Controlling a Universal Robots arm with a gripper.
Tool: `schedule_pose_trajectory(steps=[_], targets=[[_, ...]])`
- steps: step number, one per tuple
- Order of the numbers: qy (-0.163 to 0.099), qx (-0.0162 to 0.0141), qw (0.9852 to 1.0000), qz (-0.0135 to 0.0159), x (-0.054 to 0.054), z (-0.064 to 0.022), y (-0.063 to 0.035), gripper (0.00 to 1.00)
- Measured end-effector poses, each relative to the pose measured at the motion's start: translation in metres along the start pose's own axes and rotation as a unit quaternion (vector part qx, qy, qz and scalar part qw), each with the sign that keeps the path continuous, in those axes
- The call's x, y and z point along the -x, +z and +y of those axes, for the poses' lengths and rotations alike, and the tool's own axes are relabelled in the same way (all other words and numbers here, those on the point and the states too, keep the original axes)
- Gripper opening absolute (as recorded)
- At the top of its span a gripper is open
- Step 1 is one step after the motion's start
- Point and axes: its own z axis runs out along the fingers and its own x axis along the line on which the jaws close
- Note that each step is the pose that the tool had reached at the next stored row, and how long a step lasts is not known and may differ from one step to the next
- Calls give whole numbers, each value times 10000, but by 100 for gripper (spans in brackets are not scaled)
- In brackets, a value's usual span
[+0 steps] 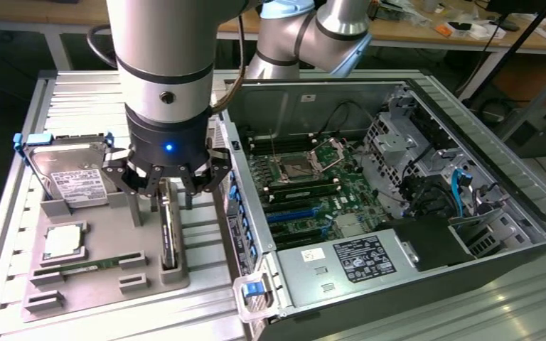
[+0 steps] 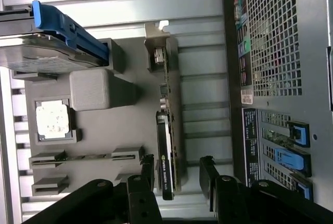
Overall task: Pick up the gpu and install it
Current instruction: 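Pick up the gpu and move the gpu toward the slot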
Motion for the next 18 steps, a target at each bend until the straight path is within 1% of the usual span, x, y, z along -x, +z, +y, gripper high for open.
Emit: schedule_pose_trajectory(steps=[8, 18], targets=[[-1, 0, 10000, -2, 3, -7, 78, 48], [-2, 0, 10000, -12, 3, -11, 161, 48]])
